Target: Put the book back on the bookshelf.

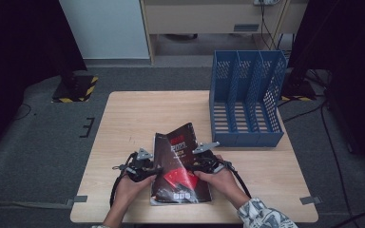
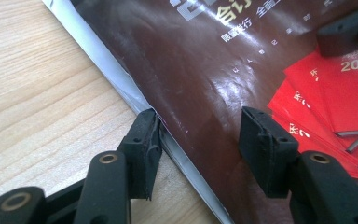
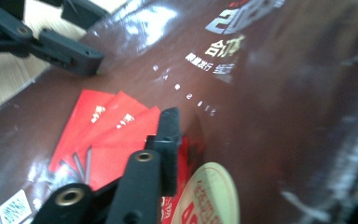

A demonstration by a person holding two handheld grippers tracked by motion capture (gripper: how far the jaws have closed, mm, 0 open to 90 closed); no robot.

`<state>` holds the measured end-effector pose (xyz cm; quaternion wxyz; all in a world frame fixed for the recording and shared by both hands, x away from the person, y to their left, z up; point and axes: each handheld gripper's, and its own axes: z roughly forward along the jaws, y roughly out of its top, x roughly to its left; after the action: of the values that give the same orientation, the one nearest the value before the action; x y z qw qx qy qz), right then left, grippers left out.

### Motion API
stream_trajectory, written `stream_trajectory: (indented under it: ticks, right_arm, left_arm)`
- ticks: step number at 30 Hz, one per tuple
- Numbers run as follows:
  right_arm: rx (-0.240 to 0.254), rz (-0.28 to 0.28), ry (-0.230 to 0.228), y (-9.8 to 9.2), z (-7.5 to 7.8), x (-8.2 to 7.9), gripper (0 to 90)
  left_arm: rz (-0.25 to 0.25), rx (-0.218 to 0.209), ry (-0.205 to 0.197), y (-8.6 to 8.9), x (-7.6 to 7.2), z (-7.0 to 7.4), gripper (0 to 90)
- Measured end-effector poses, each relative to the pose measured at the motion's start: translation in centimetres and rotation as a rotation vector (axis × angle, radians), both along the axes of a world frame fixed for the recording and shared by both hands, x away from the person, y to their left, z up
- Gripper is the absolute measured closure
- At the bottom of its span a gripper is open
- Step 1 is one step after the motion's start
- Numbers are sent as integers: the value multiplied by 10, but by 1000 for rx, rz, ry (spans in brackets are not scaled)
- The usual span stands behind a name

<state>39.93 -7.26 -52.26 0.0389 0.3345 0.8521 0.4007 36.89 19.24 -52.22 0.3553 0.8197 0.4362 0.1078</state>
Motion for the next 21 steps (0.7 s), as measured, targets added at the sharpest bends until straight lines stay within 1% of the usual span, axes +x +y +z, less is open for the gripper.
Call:
stream_trajectory:
  ticks: [1, 2, 3, 5, 7, 8, 9, 10, 11, 12, 13, 14, 15, 16, 18, 20, 21]
  right_arm:
    - [0, 0, 0, 0, 0, 0, 738]
    - [12, -6, -11, -2, 3, 0, 774]
    - [12, -6, -11, -2, 3, 0, 774]
    - [29, -15, -22, -4, 6, -1, 796]
    - [36, -9, -28, -6, 8, -2, 808]
    - [36, -9, -28, -6, 8, -2, 808]
    - [38, -12, -29, -6, 9, -3, 809]
    - [36, -7, -33, -7, 10, -4, 811]
    - [33, -6, -41, -7, 11, -5, 813]
    - [31, 3, -59, -7, 14, -6, 818]
    - [31, 3, -59, -7, 14, -6, 818]
    - [34, 13, -86, -7, 17, -8, 821]
    - [34, 13, -86, -7, 17, -8, 821]
    - [37, 19, -102, -7, 20, -9, 823]
    - [39, 20, -108, -7, 20, -9, 824]
    - [37, 30, -126, -6, 23, -11, 827]
    - [37, 30, -126, -6, 23, -11, 827]
  left_arm:
    - [0, 0, 0, 0, 0, 0, 472]
    - [4, -22, 7, 0, 0, -1, 460]
    - [4, -22, 7, 0, 0, -1, 454]
    - [-3, -23, 5, -1, 0, -1, 444]
    - [5, -42, 5, 0, 0, 0, 376]
    - [5, -42, 5, 0, 0, 0, 347]
    - [13, -54, 5, 1, 0, 1, 347]
    - [18, -68, 2, 2, -1, 2, 323]
    - [21, -80, 1, 3, -1, 2, 302]
    - [24, -88, 3, 4, -1, 3, 243]
    - [20, -90, 7, 6, -1, 3, 243]
    - [20, -102, 12, 7, -2, 2, 207]
    - [20, -102, 12, 7, -2, 2, 199]
    - [11, -108, 22, 9, -2, 2, 178]
    - [10, -115, 27, 9, -3, 1, 171]
    - [-1, -111, 37, 8, -4, 1, 144]
    - [-1, -111, 37, 8, -4, 1, 143]
